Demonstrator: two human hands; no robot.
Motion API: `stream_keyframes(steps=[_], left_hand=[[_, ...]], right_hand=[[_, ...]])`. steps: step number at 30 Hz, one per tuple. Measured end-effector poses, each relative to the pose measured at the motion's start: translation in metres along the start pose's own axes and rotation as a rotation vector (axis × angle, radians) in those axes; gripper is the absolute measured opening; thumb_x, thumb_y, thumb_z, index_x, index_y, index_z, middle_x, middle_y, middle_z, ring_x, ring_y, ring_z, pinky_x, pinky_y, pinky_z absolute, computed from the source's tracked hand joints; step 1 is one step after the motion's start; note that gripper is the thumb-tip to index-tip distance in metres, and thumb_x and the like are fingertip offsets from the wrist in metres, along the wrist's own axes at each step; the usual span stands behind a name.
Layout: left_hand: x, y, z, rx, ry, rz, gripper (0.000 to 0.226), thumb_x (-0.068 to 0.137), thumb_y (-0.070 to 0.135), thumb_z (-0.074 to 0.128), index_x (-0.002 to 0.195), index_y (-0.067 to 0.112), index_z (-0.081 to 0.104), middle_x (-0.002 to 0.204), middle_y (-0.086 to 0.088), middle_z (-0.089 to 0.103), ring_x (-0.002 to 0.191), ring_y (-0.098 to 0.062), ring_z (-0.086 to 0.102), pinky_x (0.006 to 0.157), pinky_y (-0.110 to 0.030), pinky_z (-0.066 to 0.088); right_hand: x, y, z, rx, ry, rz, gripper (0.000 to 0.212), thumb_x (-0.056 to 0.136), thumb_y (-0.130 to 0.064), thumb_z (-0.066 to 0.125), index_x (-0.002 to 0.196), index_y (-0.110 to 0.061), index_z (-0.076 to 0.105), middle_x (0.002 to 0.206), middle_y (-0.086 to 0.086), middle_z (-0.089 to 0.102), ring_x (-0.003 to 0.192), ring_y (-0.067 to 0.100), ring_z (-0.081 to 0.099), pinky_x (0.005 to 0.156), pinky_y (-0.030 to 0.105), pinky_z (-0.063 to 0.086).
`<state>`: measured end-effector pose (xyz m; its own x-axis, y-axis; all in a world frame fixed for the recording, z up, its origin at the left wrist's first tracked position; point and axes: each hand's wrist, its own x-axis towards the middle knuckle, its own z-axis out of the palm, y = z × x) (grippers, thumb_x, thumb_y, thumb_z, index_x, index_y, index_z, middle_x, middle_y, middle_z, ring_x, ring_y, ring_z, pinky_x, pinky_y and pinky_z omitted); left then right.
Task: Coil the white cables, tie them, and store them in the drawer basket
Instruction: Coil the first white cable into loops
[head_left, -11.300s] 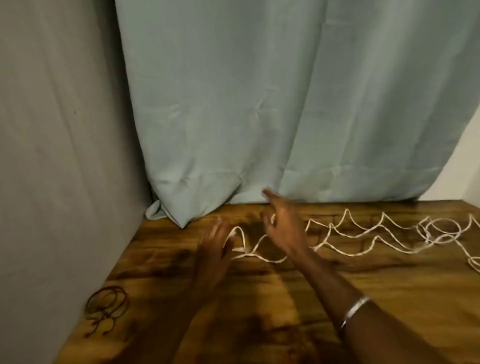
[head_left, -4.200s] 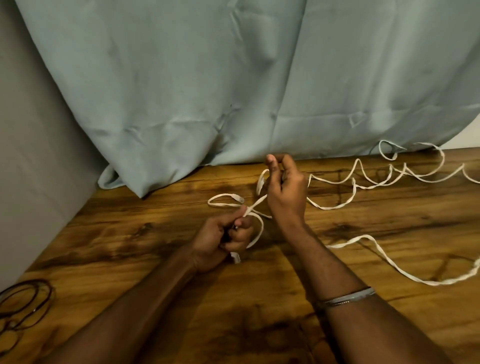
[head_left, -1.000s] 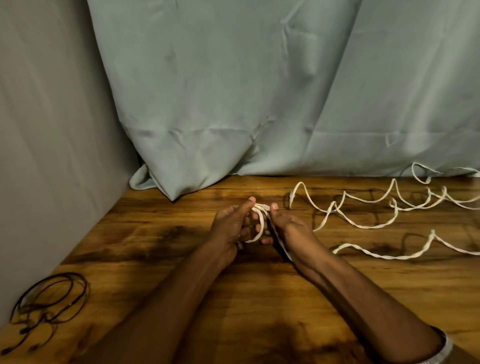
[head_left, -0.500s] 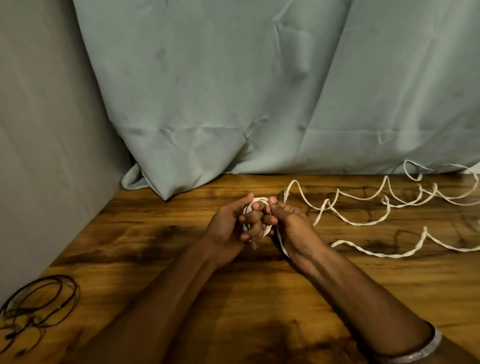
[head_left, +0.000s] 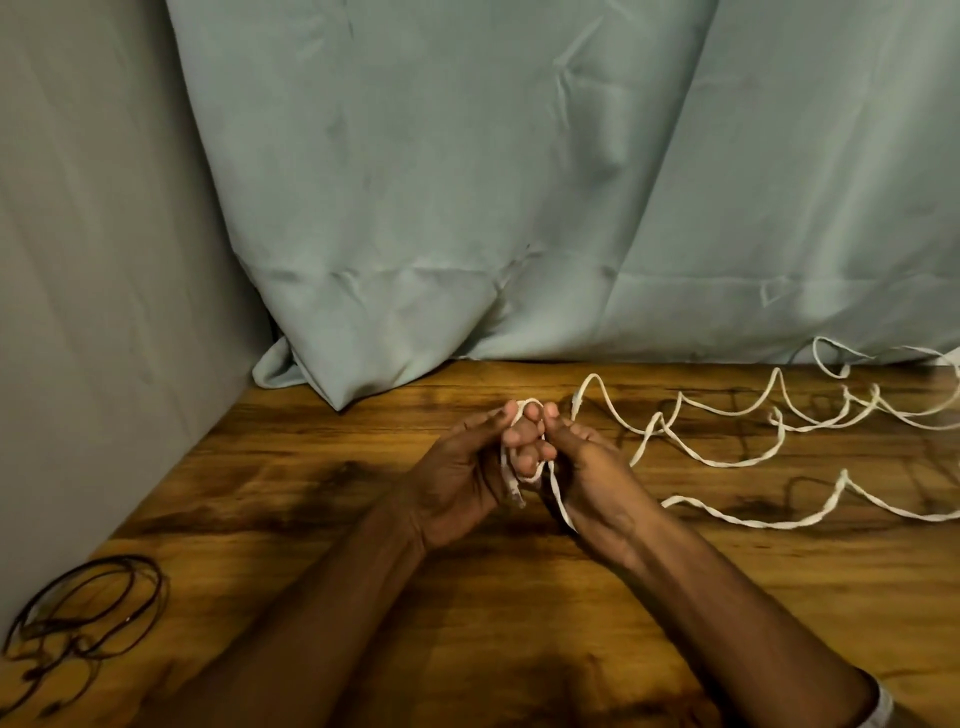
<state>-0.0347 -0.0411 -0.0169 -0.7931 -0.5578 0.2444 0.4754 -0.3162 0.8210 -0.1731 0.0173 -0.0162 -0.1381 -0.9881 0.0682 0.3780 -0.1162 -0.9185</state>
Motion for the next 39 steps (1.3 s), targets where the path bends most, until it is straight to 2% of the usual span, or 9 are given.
stream_keyframes(steps=[2,4,6,9,15,23,31,34,39], left_hand=[[0.002,-0.001,-0.003,-0.037,0.069,-0.004,0.025,0.099,0.031,0.051,0.085,0.013,0.062,0.058,0.005,0.044,0.068,-0.017,0.036,0.081,-0.035,0.041],[0.004,0.0,-0.005,-0.116,0.103,0.004,0.024,0.101,0.029,0.047,0.088,0.012,0.056,0.056,0.007,0.036,0.057,-0.012,0.02,0.067,-0.027,0.026],[0.005,0.004,-0.006,-0.159,0.123,0.021,0.026,0.101,0.028,0.042,0.088,0.009,0.055,0.054,0.008,0.034,0.047,-0.007,0.015,0.064,-0.026,0.012],[0.009,0.011,-0.01,-0.207,0.208,0.067,0.036,0.1,0.028,0.041,0.095,0.004,0.067,0.053,0.008,0.031,0.038,-0.004,0.021,0.056,-0.021,0.035],[0.011,0.022,-0.027,-0.063,0.444,0.249,0.038,0.104,0.025,0.038,0.119,-0.004,0.059,0.059,0.008,0.044,0.038,-0.001,0.027,0.044,-0.015,0.022],[0.011,0.009,-0.019,0.557,0.503,0.21,0.029,0.108,0.023,0.037,0.105,0.004,0.059,0.067,-0.002,0.07,0.04,-0.008,0.053,0.039,-0.017,0.04],[0.004,0.0,-0.02,0.894,0.397,0.09,0.036,0.103,0.039,0.048,0.088,0.016,0.072,0.067,-0.013,0.068,0.058,-0.017,0.062,0.059,-0.028,0.046],[0.001,0.001,-0.011,0.771,0.294,-0.044,0.045,0.105,0.026,0.043,0.065,0.019,0.063,0.05,-0.002,0.051,0.038,-0.013,0.043,0.045,-0.027,0.031],[-0.003,0.004,-0.002,0.435,0.265,-0.241,0.038,0.101,0.021,0.039,0.066,0.013,0.052,0.048,0.001,0.031,0.033,-0.008,0.022,0.033,-0.018,0.018]], right_hand=[[0.003,0.004,0.0,-0.1,0.013,-0.032,0.039,0.109,-0.031,0.046,0.103,-0.01,0.079,0.096,0.029,0.071,0.09,0.034,0.073,0.1,0.055,0.053],[0.005,0.009,-0.002,-0.243,0.023,-0.083,0.037,0.111,-0.029,0.044,0.111,-0.015,0.078,0.116,0.024,0.075,0.111,0.036,0.071,0.108,0.055,0.047],[0.003,0.012,-0.003,-0.47,0.028,-0.175,0.032,0.112,-0.026,0.042,0.117,-0.022,0.074,0.113,0.008,0.078,0.109,0.017,0.073,0.1,0.039,0.054],[-0.005,0.013,-0.004,-0.819,-0.035,-0.251,0.027,0.111,-0.029,0.045,0.13,-0.032,0.064,0.107,-0.01,0.07,0.089,-0.002,0.065,0.078,0.02,0.047],[-0.019,0.005,0.008,-1.519,-0.271,-0.215,0.036,0.102,-0.016,0.058,0.133,-0.034,0.063,0.126,-0.007,0.069,0.114,0.014,0.064,0.093,0.039,0.056],[-0.019,0.003,0.003,-1.54,-0.291,-0.499,0.042,0.099,-0.011,0.063,0.132,-0.036,0.068,0.121,-0.012,0.073,0.105,0.005,0.066,0.08,0.02,0.049],[-0.021,-0.009,-0.005,-1.409,-0.076,-0.625,0.022,0.095,-0.037,0.066,0.116,-0.038,0.072,0.109,-0.017,0.072,0.094,-0.004,0.06,0.078,0.026,0.054],[-0.018,-0.013,-0.013,-1.299,-0.004,-0.571,0.031,0.093,-0.037,0.072,0.123,-0.038,0.065,0.112,-0.021,0.067,0.099,-0.005,0.059,0.081,0.025,0.052],[-0.018,-0.018,-0.011,-1.135,-0.035,-0.474,0.055,0.09,-0.047,0.075,0.139,-0.046,0.051,0.126,-0.027,0.053,0.113,-0.008,0.053,0.091,0.025,0.052]])
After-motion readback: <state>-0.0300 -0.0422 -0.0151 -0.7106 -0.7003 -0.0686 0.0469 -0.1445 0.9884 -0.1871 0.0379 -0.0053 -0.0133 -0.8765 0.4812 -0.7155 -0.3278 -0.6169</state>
